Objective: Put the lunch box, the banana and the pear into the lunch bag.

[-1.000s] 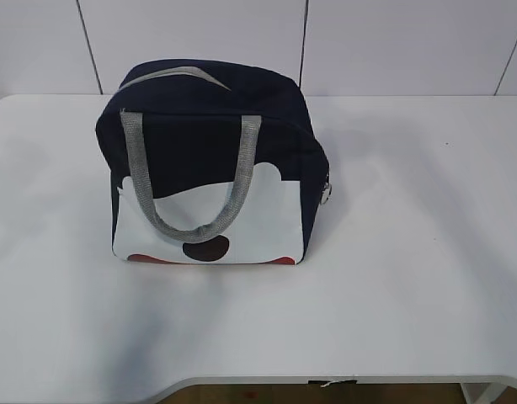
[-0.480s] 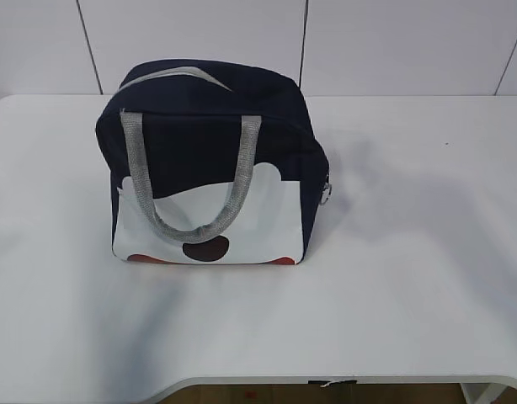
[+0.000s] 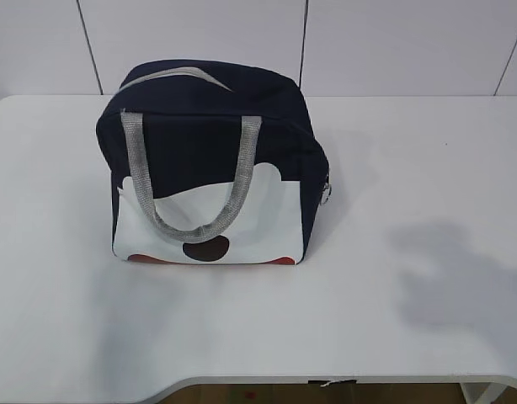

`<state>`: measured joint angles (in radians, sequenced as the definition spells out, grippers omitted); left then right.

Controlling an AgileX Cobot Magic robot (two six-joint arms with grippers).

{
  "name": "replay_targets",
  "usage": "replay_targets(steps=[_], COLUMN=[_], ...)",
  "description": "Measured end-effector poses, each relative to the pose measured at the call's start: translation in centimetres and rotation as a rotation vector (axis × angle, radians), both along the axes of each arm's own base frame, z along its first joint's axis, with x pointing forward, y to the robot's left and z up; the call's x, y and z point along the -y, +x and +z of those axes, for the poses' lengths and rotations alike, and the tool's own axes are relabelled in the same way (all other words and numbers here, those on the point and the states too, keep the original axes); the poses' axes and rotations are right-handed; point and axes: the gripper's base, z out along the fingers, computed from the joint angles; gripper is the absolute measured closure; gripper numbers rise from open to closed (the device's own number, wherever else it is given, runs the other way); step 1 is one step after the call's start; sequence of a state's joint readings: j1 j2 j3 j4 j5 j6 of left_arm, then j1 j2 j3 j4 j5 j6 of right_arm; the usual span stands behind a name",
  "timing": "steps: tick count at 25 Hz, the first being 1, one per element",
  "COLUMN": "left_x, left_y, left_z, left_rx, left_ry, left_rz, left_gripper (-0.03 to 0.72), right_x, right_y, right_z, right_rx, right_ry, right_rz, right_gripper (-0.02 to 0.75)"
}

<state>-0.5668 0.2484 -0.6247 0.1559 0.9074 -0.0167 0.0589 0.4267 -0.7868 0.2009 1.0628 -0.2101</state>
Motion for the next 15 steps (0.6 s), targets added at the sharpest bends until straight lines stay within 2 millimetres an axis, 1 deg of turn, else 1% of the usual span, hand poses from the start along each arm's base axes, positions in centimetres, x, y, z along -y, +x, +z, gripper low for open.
replay_targets(steps=[6, 12, 15], left_x=[-1.5, -2.8, -3.3], left_y=[-2.0, -3.2, -3.9], left_z=[-0.9, -1.6, -1.9], left_rx=[0.001, 0.007, 0.04], left_ry=[0.007, 0.033, 0.015], left_rz=[0.026, 0.061, 0.066], left_gripper=[0.223, 0.223, 0.223], right_x=[0.7, 1.0, 1.0], right_y=[-2.9, -4.6, -5.2], right_z=[-3.8, -6.4, -7.3], right_rx=[0.057, 0.094, 0.091], right_ry=[-0.028, -0.045, -0.05], right_rz=[-0.051, -0.063, -0.062], right_gripper=[0.16, 0.16, 0.16])
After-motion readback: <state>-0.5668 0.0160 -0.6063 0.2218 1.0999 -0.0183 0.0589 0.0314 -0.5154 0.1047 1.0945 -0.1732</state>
